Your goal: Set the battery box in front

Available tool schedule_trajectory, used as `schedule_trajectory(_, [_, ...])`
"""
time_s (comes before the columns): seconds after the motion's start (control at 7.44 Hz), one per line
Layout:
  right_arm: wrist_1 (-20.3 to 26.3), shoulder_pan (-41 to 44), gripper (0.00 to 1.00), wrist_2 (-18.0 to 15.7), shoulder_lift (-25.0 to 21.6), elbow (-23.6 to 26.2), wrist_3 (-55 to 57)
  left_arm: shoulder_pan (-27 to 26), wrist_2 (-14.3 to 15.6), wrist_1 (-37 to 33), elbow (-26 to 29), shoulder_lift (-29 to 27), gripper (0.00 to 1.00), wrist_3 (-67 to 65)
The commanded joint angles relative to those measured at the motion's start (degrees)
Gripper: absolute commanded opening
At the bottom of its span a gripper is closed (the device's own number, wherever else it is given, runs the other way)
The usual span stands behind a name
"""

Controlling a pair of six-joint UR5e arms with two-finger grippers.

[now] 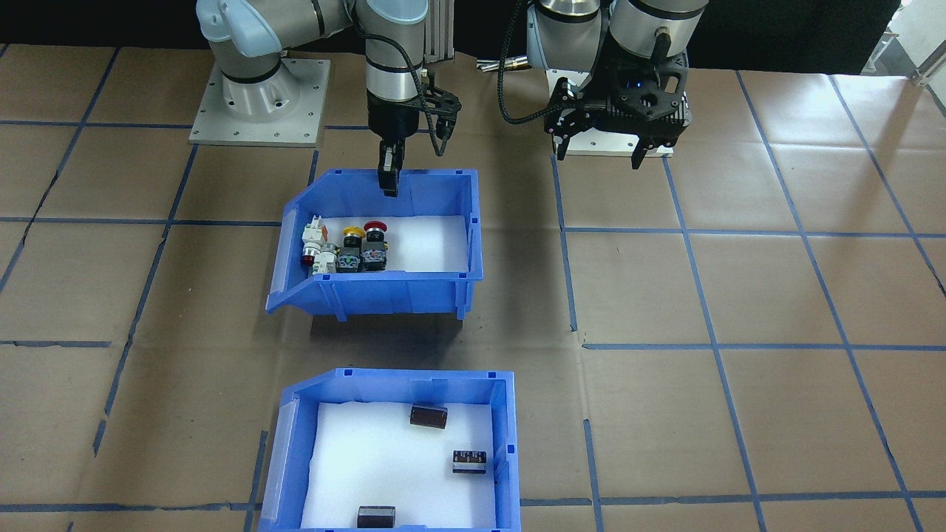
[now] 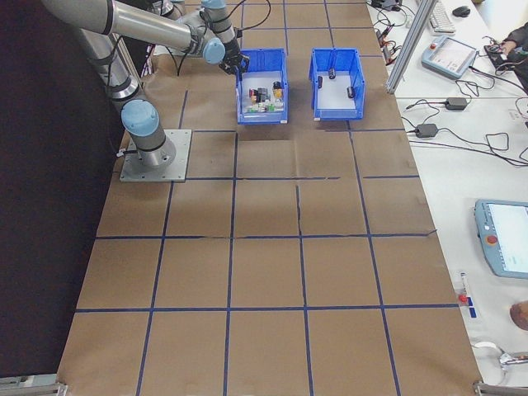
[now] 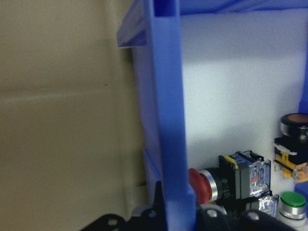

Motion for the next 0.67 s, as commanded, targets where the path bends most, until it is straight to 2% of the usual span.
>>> schedule_trajectory(0.0, [-1.43, 1.32, 0.04, -0.42, 1.43, 0.04, 1.45, -0.16, 0.67, 0.12, -0.22, 0.7, 1.0, 0.25])
schedule_trajectory(0.54, [-0.54, 1.32, 0.07, -0.16, 1.78, 0.04, 3.22, -0.07, 0.58, 0.21, -0.22, 0.88, 1.0, 0.34])
